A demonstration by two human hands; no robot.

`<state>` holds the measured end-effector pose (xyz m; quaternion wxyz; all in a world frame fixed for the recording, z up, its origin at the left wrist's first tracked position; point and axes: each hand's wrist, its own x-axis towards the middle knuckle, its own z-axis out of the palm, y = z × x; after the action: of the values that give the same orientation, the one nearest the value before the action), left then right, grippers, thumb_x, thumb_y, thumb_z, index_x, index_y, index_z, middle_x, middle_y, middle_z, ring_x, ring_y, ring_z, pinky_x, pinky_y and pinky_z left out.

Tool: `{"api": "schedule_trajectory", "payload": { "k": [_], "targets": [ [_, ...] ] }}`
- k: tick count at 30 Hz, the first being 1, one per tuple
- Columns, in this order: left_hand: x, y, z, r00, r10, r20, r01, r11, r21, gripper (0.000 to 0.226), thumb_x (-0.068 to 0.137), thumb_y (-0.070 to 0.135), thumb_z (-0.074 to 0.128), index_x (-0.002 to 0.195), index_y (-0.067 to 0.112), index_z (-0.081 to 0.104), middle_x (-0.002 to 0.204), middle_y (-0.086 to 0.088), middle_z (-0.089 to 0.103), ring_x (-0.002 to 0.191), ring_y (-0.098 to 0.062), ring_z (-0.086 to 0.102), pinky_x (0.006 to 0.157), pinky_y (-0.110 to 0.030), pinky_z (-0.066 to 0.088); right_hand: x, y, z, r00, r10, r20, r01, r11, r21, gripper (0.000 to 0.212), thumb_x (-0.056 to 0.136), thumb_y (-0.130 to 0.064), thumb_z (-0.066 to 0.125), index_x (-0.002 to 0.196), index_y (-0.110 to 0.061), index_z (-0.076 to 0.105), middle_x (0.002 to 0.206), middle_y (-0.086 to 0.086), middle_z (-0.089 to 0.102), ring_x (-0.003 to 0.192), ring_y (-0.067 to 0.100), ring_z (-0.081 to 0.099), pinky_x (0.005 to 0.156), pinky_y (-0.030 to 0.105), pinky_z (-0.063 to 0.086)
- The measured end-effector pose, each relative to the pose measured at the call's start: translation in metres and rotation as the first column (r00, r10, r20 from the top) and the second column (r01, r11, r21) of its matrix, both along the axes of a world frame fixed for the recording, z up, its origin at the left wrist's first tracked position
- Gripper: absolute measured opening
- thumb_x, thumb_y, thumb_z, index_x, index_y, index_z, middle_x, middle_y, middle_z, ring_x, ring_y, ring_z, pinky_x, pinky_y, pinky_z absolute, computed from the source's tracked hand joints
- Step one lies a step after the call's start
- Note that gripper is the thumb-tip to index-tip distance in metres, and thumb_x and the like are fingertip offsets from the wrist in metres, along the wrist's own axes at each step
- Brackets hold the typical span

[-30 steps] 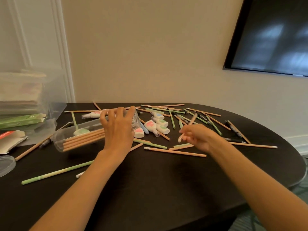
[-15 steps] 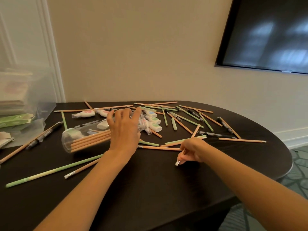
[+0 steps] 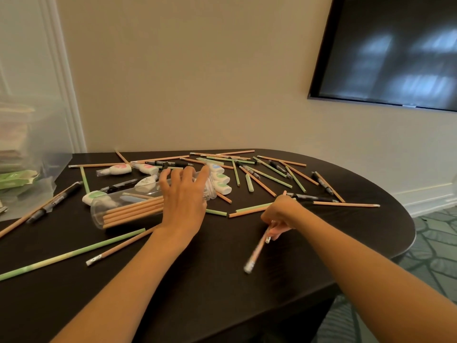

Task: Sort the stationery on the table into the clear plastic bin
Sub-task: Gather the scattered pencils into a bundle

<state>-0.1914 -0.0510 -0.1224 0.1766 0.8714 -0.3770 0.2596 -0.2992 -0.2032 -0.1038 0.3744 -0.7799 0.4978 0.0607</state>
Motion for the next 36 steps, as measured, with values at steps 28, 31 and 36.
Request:
{"api": "schedule_trajectory", "payload": {
  "k": [28, 31, 36],
  "targets": [
    [0.016, 0.02, 0.004, 0.999, 0.026, -0.031, -0.028, 0.997, -0.076, 0.068, 0.087, 0.03, 0.061, 0.144, 0.029, 0.024, 0.141, 0.001, 0.035, 0.133, -0.021, 0.025, 0.11, -0.038, 0.007, 0.026, 0.046, -0.022, 0.754, 0.452, 0.478, -0.198, 0.849, -0.49, 0.015, 0.099, -0.021, 0.041, 0.088, -0.017, 0.049, 0.077, -0.002, 0.054, 0.07, 0.011, 0.053, 0.075, 0.034, 0.051],
    [0.021, 0.021, 0.005, 1.0, 0.004, -0.004, -0.005, 0.984, -0.178, 0.069, 0.083, 0.029, 0.066, 0.143, 0.024, 0.031, 0.137, -0.001, 0.042, 0.13, -0.023, 0.03, 0.107, -0.037, 0.004, 0.021, 0.036, -0.015, 0.753, 0.569, 0.331, -0.286, 0.735, -0.614, 0.017, 0.101, -0.023, 0.034, 0.108, -0.013, 0.046, 0.08, 0.0, 0.056, 0.07, 0.015, 0.055, 0.072, 0.035, 0.051],
    [0.026, 0.021, 0.007, 0.999, 0.037, 0.025, -0.026, 0.935, -0.353, 0.065, 0.072, 0.022, 0.078, 0.129, 0.01, 0.05, 0.124, -0.012, 0.056, 0.12, -0.032, 0.046, 0.104, -0.043, 0.014, 0.011, 0.029, -0.015, 0.777, 0.61, -0.158, -0.529, 0.496, -0.688, 0.027, 0.101, -0.031, 0.03, 0.122, -0.016, 0.04, 0.104, 0.006, 0.056, 0.088, 0.018, 0.056, 0.082, 0.036, 0.05]
  ]
}}
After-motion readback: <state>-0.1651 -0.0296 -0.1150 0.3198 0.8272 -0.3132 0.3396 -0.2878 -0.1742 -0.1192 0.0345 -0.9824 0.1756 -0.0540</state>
